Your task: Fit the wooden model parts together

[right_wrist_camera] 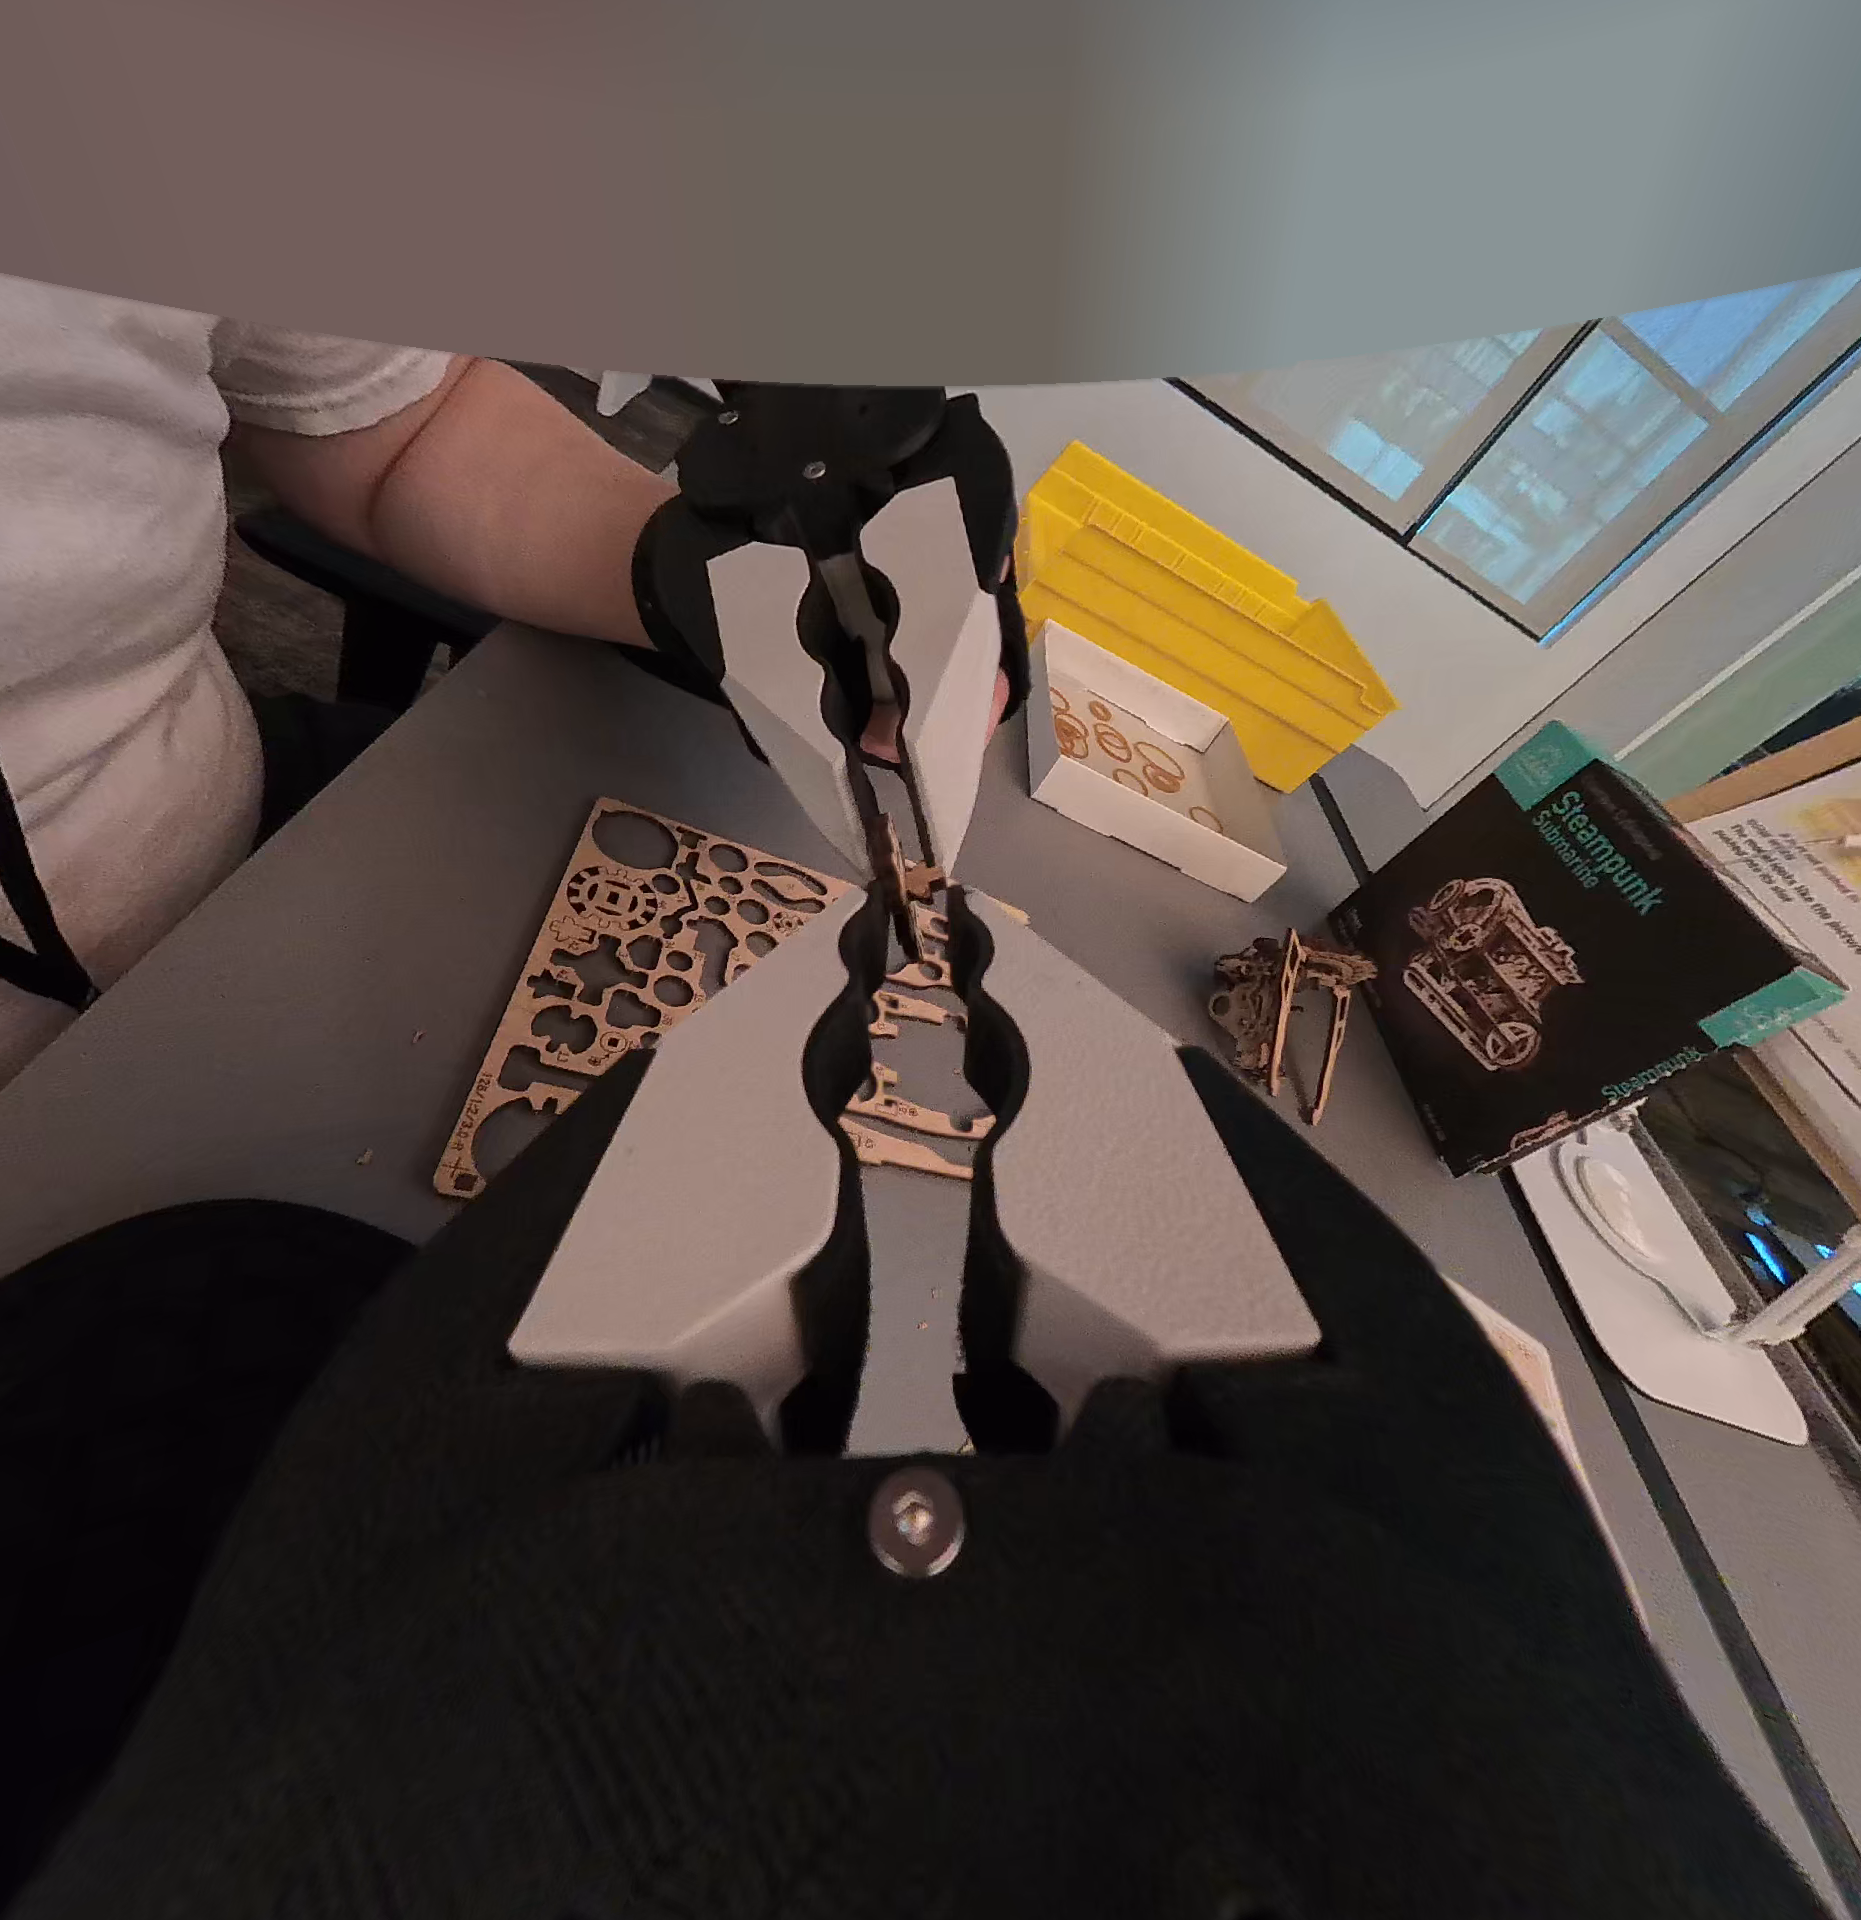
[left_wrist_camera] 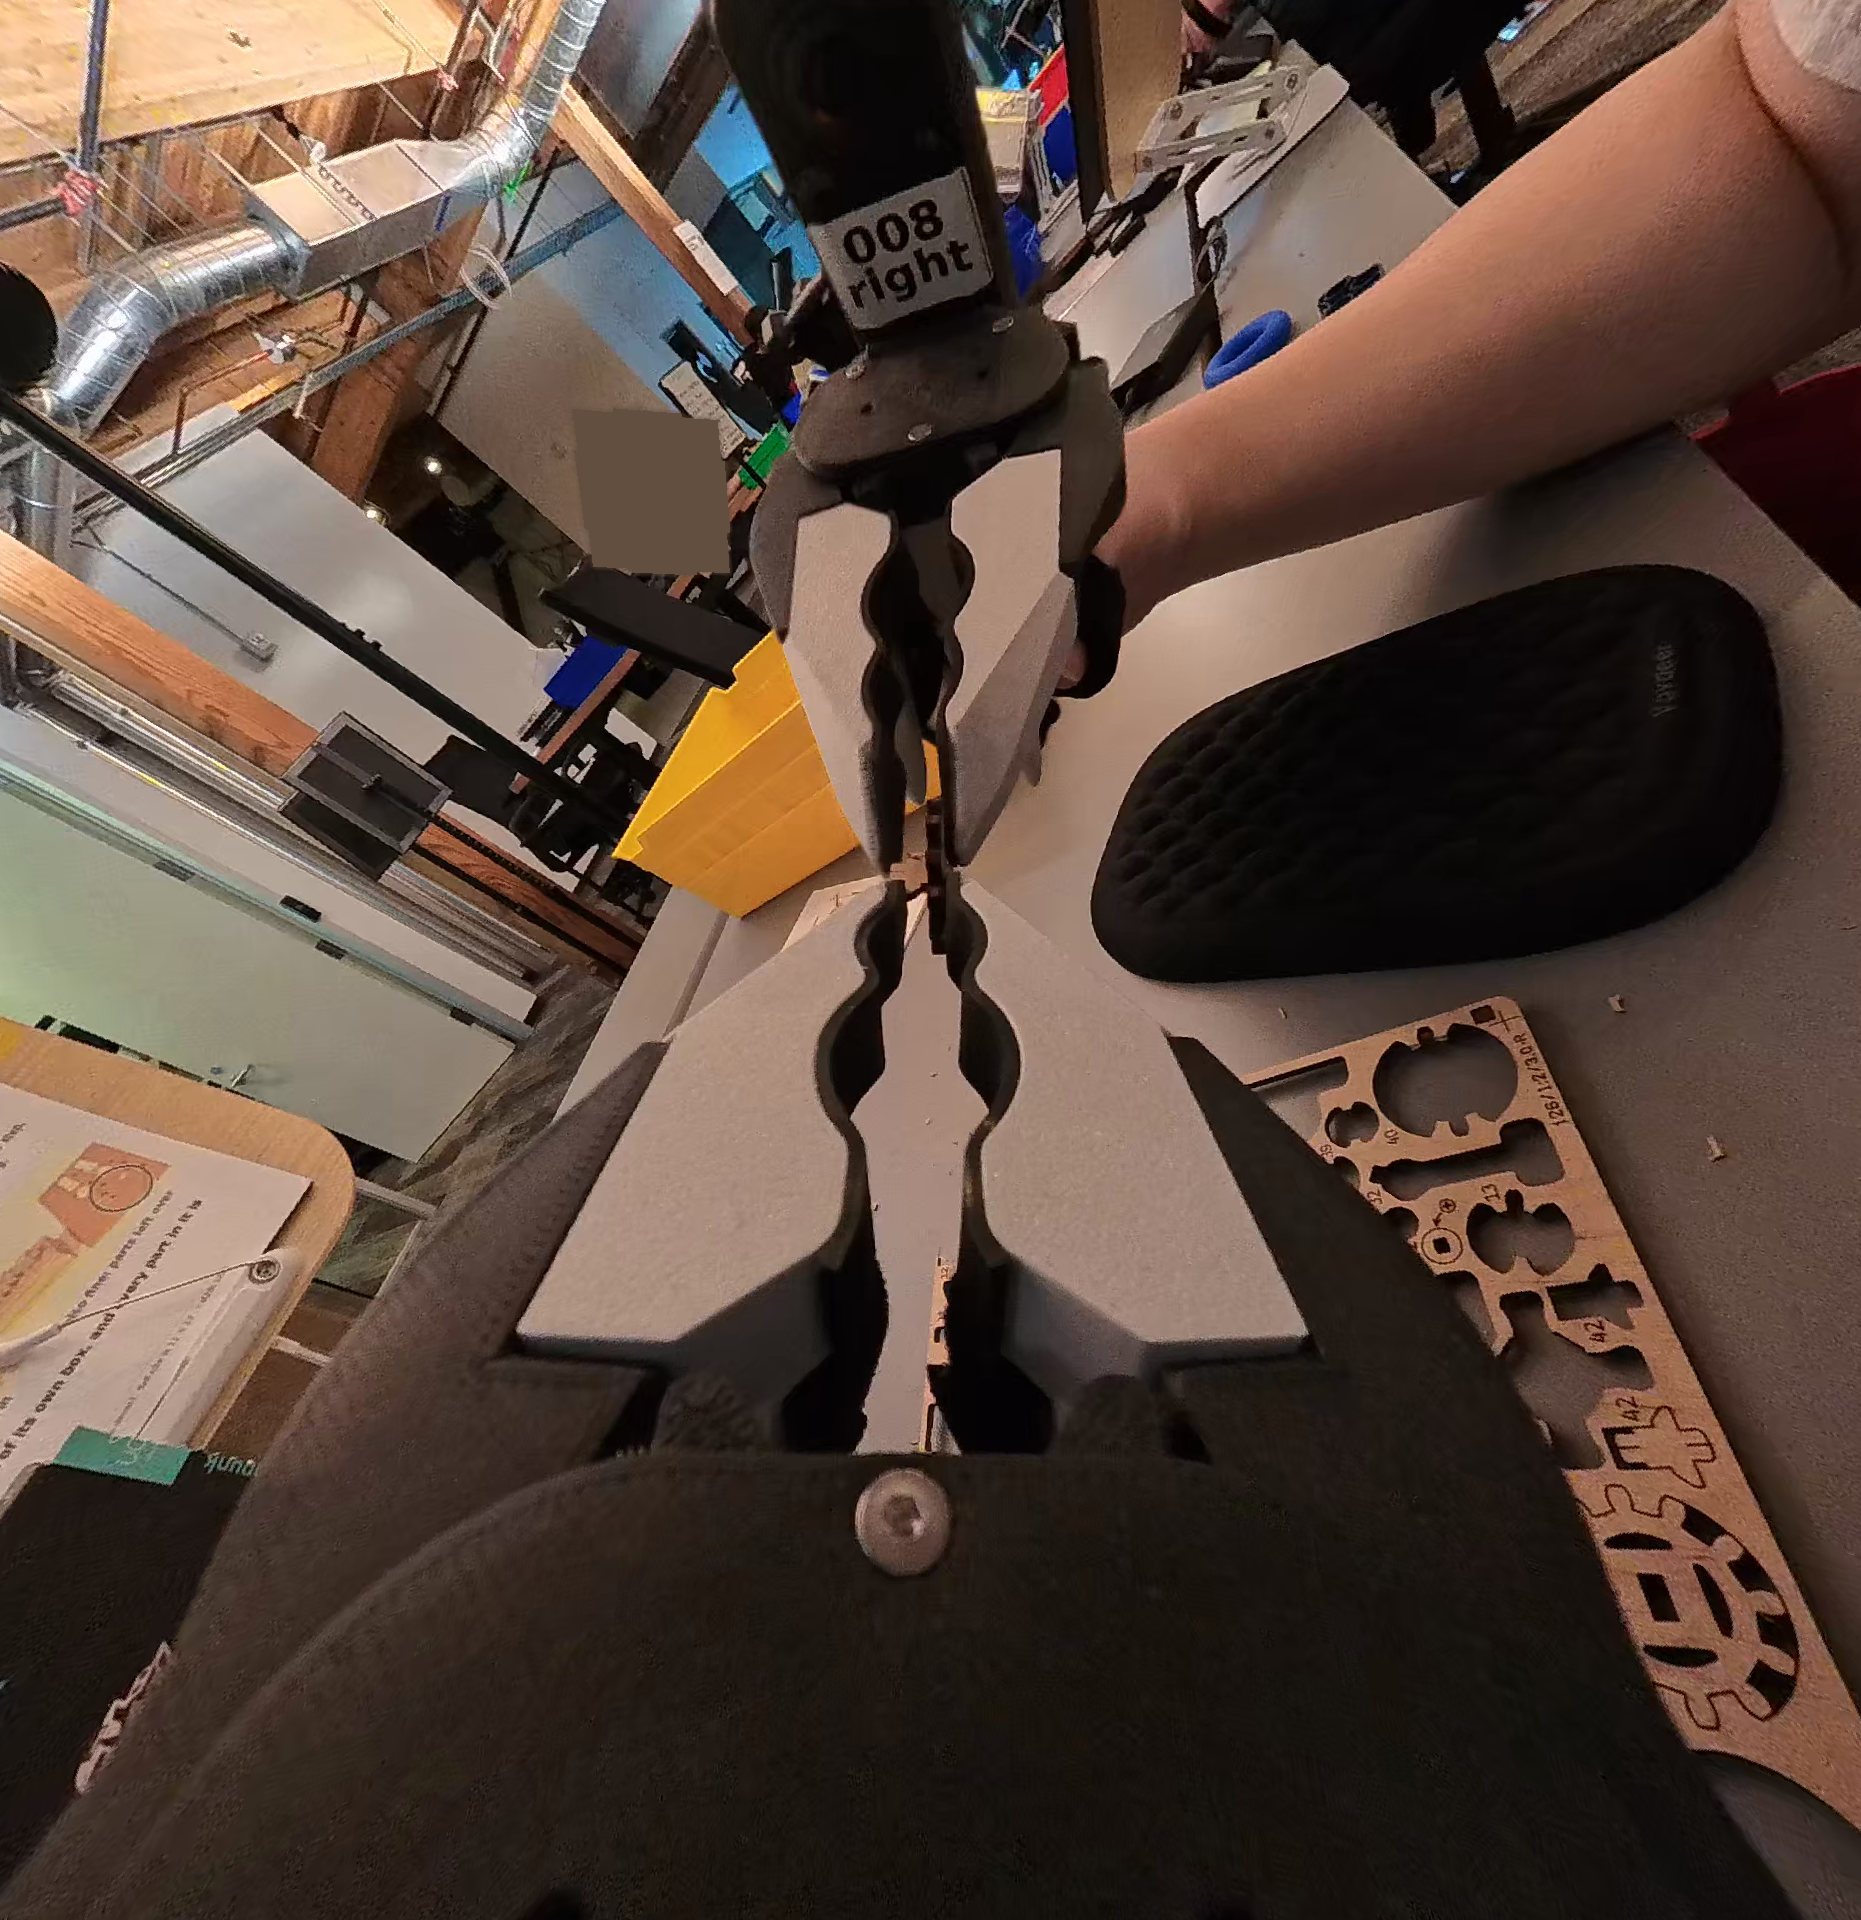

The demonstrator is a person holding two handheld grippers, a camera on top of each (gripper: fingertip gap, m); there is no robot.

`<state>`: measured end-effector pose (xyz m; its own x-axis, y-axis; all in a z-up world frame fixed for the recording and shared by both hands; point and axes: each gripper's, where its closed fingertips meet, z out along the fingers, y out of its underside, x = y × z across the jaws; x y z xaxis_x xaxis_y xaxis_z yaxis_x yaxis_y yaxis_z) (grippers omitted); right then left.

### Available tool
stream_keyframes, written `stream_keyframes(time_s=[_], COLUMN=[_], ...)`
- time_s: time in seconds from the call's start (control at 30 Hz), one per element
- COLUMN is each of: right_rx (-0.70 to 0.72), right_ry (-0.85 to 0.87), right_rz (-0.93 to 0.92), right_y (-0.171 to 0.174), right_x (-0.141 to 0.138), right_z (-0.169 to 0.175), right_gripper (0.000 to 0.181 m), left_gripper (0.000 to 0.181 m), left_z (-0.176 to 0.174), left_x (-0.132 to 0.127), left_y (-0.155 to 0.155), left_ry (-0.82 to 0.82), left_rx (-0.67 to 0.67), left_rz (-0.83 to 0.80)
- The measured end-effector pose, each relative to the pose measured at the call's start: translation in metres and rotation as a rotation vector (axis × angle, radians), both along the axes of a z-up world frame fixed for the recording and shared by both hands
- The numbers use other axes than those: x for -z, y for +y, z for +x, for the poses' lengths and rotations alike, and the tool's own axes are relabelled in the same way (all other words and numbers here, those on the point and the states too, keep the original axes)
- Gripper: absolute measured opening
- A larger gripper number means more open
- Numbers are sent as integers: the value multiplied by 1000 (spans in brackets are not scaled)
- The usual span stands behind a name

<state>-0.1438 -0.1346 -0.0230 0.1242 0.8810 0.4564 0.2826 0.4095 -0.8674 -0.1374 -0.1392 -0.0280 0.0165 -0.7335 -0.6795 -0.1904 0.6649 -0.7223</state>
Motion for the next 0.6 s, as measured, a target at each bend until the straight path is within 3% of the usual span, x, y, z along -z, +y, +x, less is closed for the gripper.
stream_keyframes(time_s=[0.6], right_rx=[15], right_ry=[-36], right_rz=[69], right_y=[-3], right_x=[3], right_z=[-4], right_gripper=[5], left_gripper=[5], left_z=[-2], left_x=[2], left_y=[-2], left_ry=[34], left_rx=[6], left_rz=[10])
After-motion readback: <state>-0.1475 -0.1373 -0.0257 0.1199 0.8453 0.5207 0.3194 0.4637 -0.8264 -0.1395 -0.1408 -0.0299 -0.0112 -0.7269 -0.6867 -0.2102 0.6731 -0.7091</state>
